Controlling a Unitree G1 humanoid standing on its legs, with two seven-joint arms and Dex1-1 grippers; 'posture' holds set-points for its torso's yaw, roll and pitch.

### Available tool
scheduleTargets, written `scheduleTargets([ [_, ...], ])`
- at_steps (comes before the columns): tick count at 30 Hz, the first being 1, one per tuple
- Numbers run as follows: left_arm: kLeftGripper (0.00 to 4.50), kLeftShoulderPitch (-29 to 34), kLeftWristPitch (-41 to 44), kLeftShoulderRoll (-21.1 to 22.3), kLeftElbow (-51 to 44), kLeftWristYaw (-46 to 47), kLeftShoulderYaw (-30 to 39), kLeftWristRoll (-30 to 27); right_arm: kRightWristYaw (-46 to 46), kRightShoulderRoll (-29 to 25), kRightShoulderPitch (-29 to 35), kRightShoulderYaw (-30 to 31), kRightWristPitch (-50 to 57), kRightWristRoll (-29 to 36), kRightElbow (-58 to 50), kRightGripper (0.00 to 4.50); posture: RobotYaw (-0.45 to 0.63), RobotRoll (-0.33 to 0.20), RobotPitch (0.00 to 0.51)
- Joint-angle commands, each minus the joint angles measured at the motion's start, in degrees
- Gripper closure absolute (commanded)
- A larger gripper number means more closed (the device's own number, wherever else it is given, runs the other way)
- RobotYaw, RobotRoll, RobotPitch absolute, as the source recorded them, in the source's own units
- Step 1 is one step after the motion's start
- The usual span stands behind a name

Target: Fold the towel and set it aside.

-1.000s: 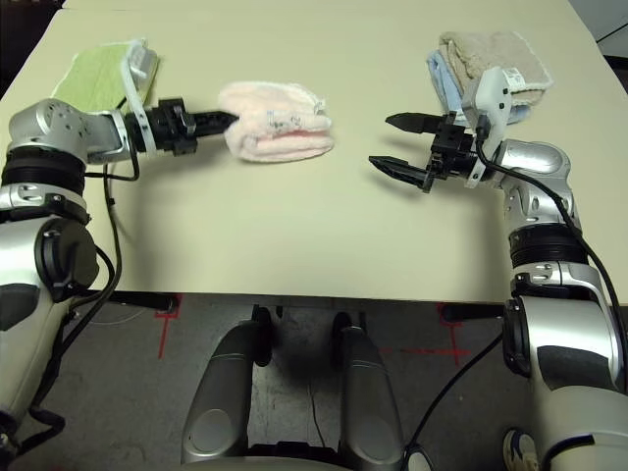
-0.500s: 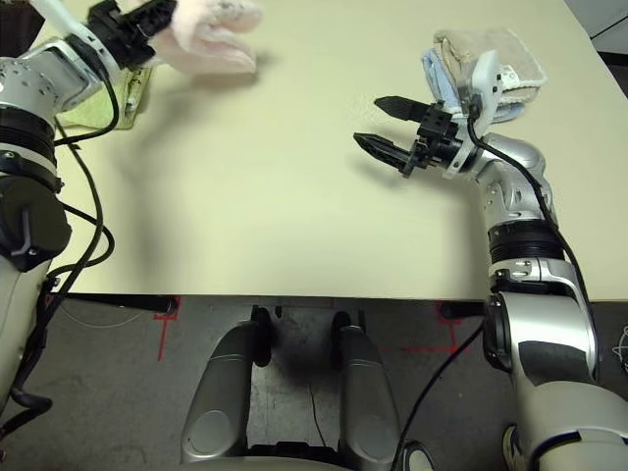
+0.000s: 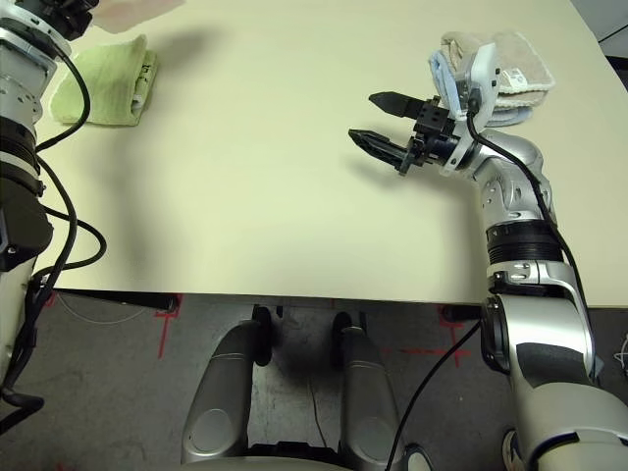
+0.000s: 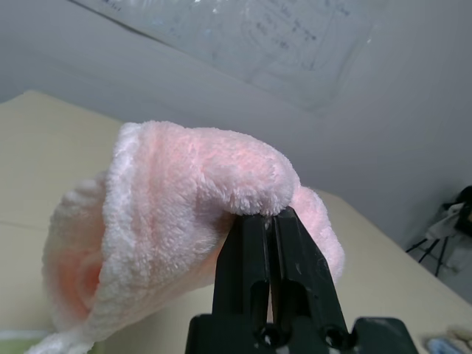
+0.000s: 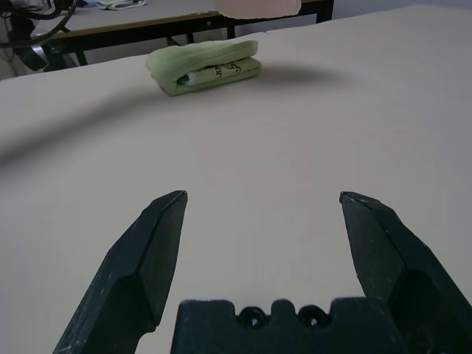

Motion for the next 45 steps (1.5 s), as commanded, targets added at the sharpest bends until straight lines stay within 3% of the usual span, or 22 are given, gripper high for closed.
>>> scheduleTargets([
  [1, 4.48, -2.1, -0.8, 0.0, 1.0, -0.9, 0.6, -0.4, 0.0, -0.3, 1.3, -0.1, 0.7, 0.6, -1.5, 0.00, 0.08, 0.000, 0.294],
  [14, 4.48, 3.5, -8.9, 2.9, 2.6, 9.9, -5.3, 9.4, -0.4, -0.6, 2.1, -0.2, 2.7, 1.2, -4.8, 0.00, 0.07, 0.000, 0.302],
  [25, 4.48, 4.0, -15.4, 3.7, 2.7, 12.5, -6.0, 12.1, -0.6, -1.2, 3.2, -0.2, 4.1, 1.5, -6.5, 0.00, 0.05, 0.000, 0.308],
  [45, 4.48, 11.9, -6.3, 4.5, 2.1, 10.2, -7.0, 12.7, -1.2, -1.9, 4.2, -0.3, 5.7, 2.4, -9.5, 0.00, 0.06, 0.000, 0.315],
])
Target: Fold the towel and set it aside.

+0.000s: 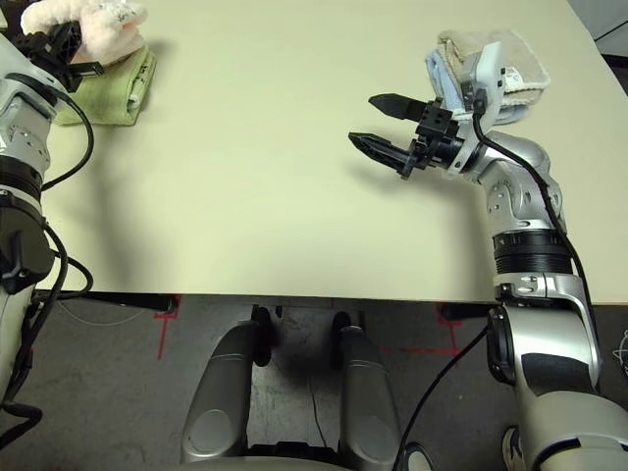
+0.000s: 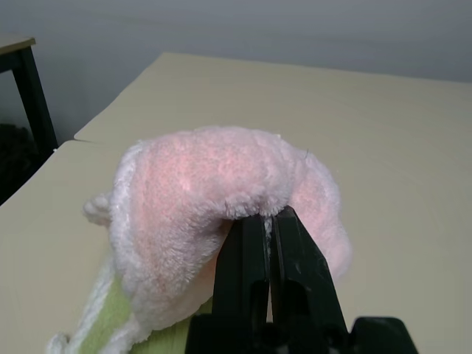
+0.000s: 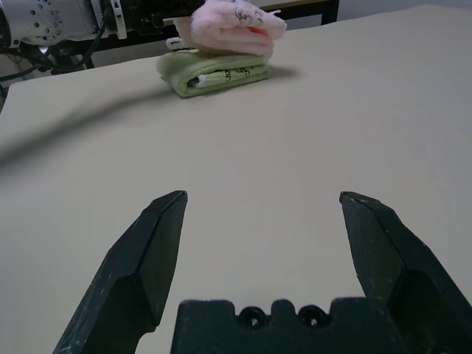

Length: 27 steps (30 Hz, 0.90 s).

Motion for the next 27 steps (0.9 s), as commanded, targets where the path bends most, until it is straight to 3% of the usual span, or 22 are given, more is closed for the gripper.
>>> scheduleTargets([
  [1, 4.48, 1.4, 4.5, 1.2, -0.4, -1.8, 0.2, -0.8, 0.0, -0.9, 1.0, -0.3, 0.3, 0.5, -1.3, 0.00, 0.06, 0.000, 0.315],
  [9, 4.48, 1.5, 15.9, 2.9, -3.8, -3.2, 2.0, -4.6, 0.2, -0.4, 0.6, 0.0, -0.3, 0.2, -0.1, 0.00, 0.08, 0.000, 0.310],
  [16, 4.48, 2.6, 31.3, 5.3, -9.3, 0.1, 5.3, -10.0, 0.4, -0.2, 0.3, 0.2, -0.7, 0.1, 0.3, 0.00, 0.09, 0.000, 0.305],
  [22, 4.48, 3.7, 48.3, 6.2, -19.2, 3.4, 9.4, -16.9, 0.7, -0.1, 0.2, 0.5, -1.1, -0.1, 0.9, 0.00, 0.10, 0.000, 0.302],
  [27, 4.48, 10.7, 63.0, 4.3, -33.1, 7.2, 11.5, -22.0, 0.8, 0.2, -0.2, 0.8, -1.6, -0.1, 1.7, 0.00, 0.11, 0.000, 0.301],
])
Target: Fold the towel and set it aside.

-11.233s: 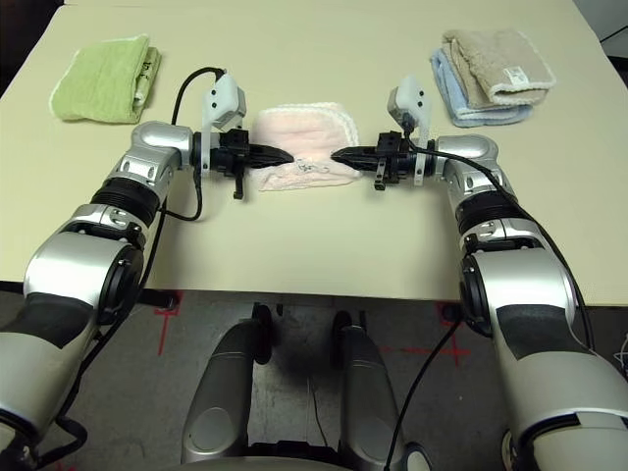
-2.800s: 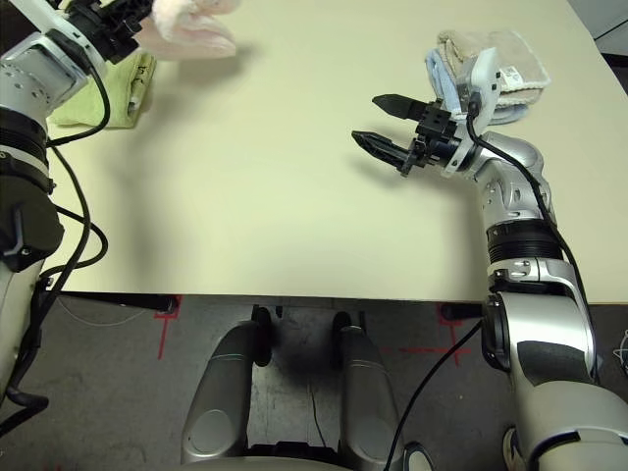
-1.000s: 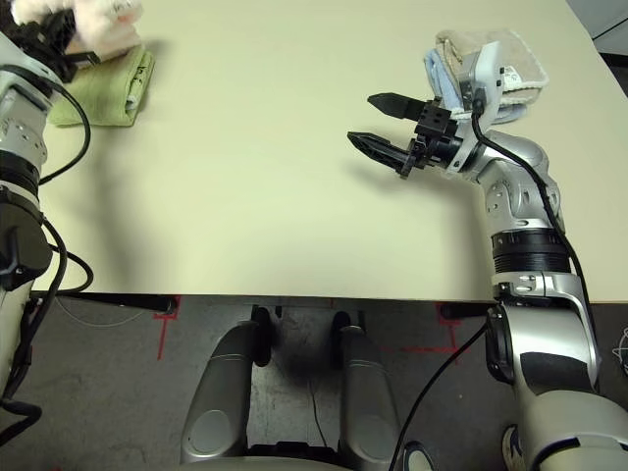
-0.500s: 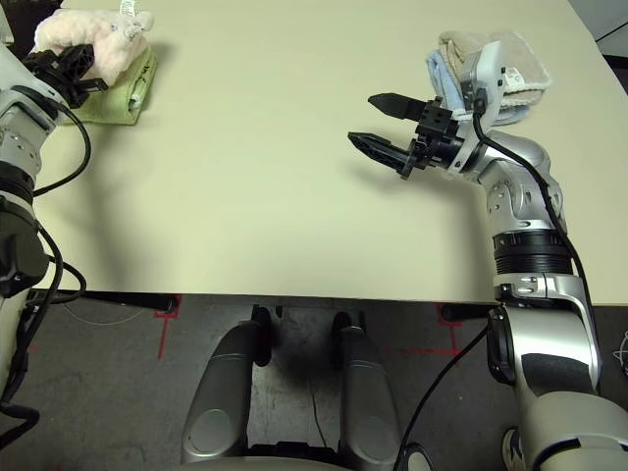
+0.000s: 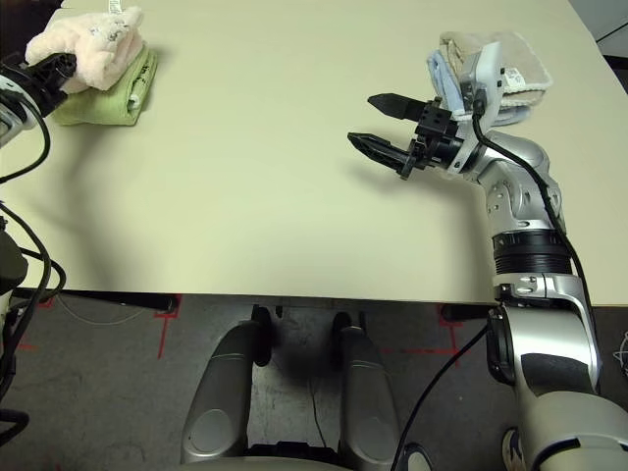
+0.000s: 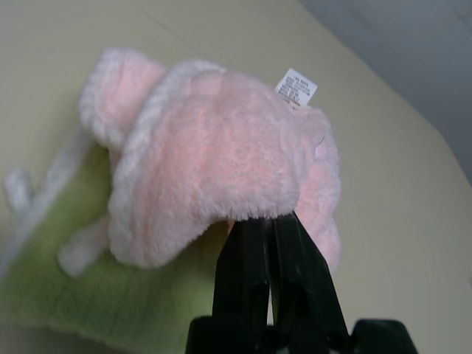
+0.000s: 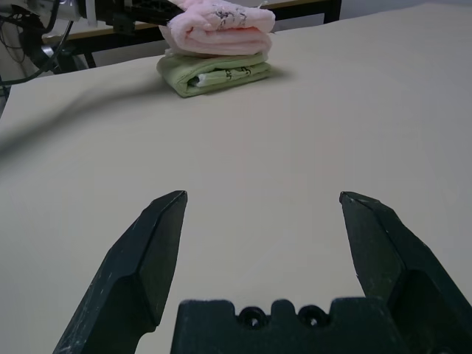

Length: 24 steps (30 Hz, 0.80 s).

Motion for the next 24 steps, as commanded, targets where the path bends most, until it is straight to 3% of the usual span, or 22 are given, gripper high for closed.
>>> scheduleTargets([
  [1, 4.48, 5.8, 9.6, -1.2, -8.4, 2.7, 1.3, -3.2, 0.6, 0.0, 0.1, 0.2, -0.8, 0.0, 0.5, 0.00, 0.11, 0.000, 0.302],
  [4, 4.48, 11.0, 14.2, -2.4, -14.0, 4.1, 1.2, -4.1, 0.6, 0.1, 0.0, 0.3, -0.8, 0.0, 0.4, 0.00, 0.11, 0.000, 0.301],
  [7, 4.48, 13.5, 13.6, -2.7, -15.6, 5.1, 0.5, -3.4, 0.6, 0.1, 0.1, 0.3, -0.9, 0.0, 0.4, 0.00, 0.11, 0.000, 0.302],
  [16, 4.48, 11.2, 8.0, -3.7, -13.6, 6.8, -0.1, -2.8, 0.6, -0.2, 0.5, 0.3, -0.8, 0.1, 0.0, 0.00, 0.10, 0.000, 0.303],
  [20, 3.42, 8.9, 4.7, -5.3, -13.5, 7.0, 0.8, -4.0, 0.7, -0.2, 0.4, 0.4, -0.8, 0.0, 0.2, 0.00, 0.10, 0.000, 0.303],
  [24, 1.88, 8.2, 4.6, -5.7, -13.9, 7.8, 0.4, -4.1, 0.7, -0.1, 0.4, 0.4, -0.9, 0.0, 0.2, 0.00, 0.10, 0.000, 0.305],
])
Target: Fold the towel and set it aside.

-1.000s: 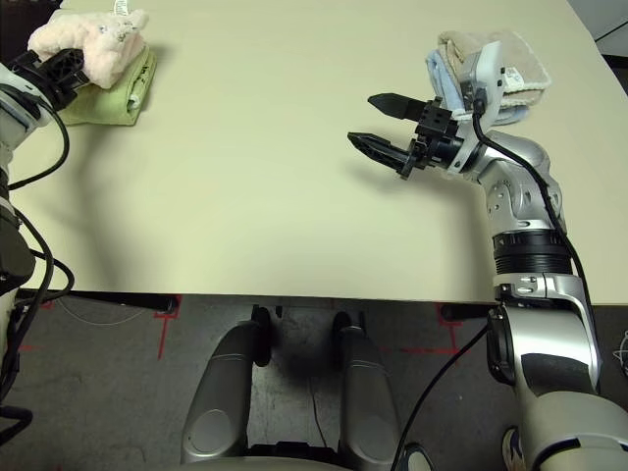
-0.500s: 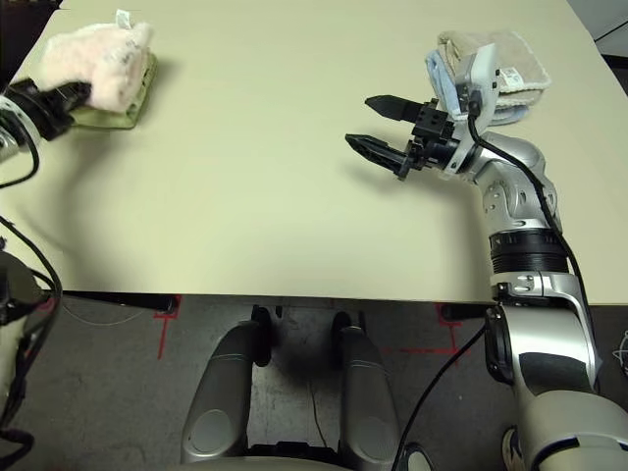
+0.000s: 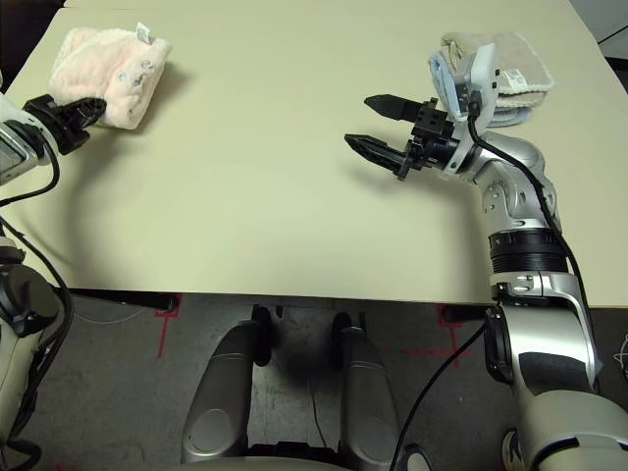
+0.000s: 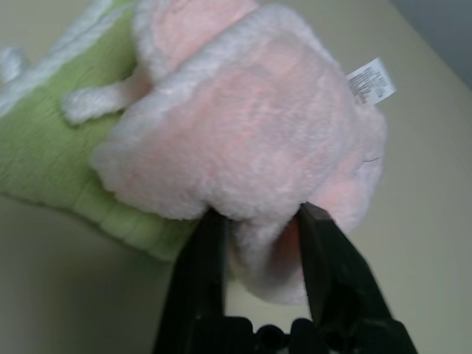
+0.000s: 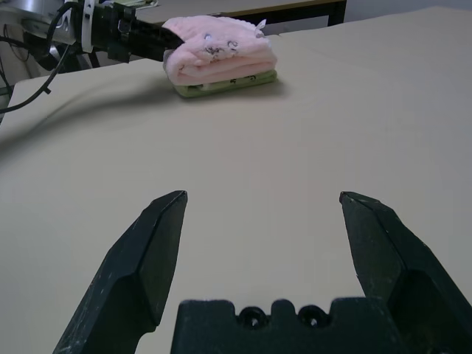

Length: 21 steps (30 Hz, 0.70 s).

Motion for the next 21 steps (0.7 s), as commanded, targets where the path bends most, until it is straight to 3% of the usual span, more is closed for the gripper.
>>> scheduleTargets([
  [1, 1.47, 0.0, -0.4, -0.1, -0.5, 1.0, -0.4, 0.0, 0.6, -0.3, 0.5, 0.3, -0.2, 0.0, 0.1, 0.00, 0.10, 0.000, 0.305],
  [5, 0.02, 0.5, -1.4, 0.5, -1.4, 2.8, -2.1, 1.8, 0.5, -0.2, 0.6, 0.3, -0.2, 0.0, 0.0, 0.00, 0.10, 0.000, 0.306],
  [10, 0.02, 1.8, 4.5, 2.6, -3.6, 2.0, -5.0, 1.9, 0.4, -0.1, 0.6, 0.3, -0.2, 0.0, -0.1, 0.00, 0.10, 0.000, 0.307],
  [16, 0.02, 6.8, 19.7, 11.3, -14.8, -13.3, -13.6, -4.2, 0.4, -0.1, 0.7, 0.2, -0.4, 0.1, 0.2, 0.00, 0.11, 0.000, 0.307],
  [21, 0.02, 6.6, 21.0, 16.5, -19.3, -25.0, -18.6, -7.4, -0.4, 0.4, -0.1, -0.2, -0.5, 0.2, 1.4, 0.00, 0.11, 0.000, 0.307],
])
